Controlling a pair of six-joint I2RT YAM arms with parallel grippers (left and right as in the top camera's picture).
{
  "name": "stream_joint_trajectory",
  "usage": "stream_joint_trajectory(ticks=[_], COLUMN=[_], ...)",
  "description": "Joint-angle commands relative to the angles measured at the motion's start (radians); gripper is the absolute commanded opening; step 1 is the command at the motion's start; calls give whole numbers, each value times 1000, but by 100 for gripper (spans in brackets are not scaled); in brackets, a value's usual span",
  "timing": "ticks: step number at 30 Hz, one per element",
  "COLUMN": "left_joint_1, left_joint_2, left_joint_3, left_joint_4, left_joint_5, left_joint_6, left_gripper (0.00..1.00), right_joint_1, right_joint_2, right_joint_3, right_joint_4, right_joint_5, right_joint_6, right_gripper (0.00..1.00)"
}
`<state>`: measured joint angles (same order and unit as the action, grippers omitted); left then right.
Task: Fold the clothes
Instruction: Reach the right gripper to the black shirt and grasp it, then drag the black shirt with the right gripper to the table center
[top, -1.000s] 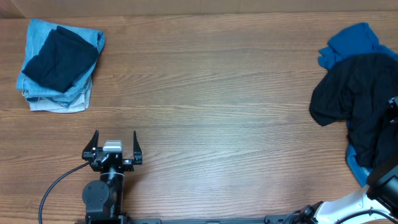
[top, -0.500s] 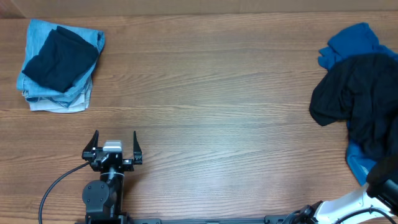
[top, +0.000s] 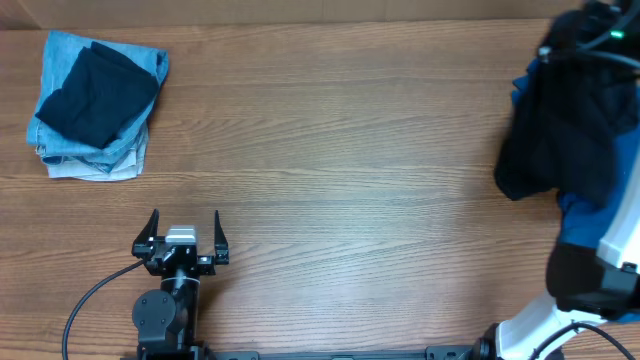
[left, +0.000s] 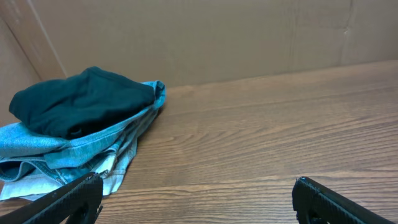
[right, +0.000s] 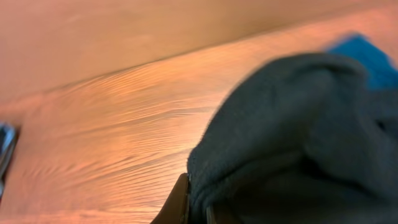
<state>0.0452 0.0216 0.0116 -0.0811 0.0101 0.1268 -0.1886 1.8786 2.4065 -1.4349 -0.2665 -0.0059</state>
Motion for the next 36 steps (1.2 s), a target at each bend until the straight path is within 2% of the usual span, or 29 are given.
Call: stream_joint_trajectory(ticks=[1, 4, 9, 13, 20, 29, 36], left_joint_1=[-6, -6, -6, -6, -6, -6, -6], left_joint_2=[-10, -10, -10, -10, -10, -10, -10], left_joint_3=[-6, -6, -6, -6, -6, -6, -6], left_joint_4=[3, 3, 3, 3, 3, 3, 3], left_joint_5=[-7, -7, -7, -7, -7, -7, -7], left_joint_6=[-3, -3, -3, -3, -3, -3, -3], left_gripper=[100, 100, 100, 100, 100, 100, 100], right_joint_1=[158, 262, 356, 433, 646, 834, 851], right_joint_2=[-15, -15, -12, -11, 8, 168, 170], right_joint_3=[29, 13, -157, -349, -634, -657, -657], right_joint_4=[34, 64, 164, 341, 752, 970, 1034], right_joint_5=[-34, -22, 2, -9, -24, -23, -24], right_joint_6=[-63, -62, -62, -62, -62, -62, -62], right_gripper=[4, 4, 4, 4, 4, 4, 4])
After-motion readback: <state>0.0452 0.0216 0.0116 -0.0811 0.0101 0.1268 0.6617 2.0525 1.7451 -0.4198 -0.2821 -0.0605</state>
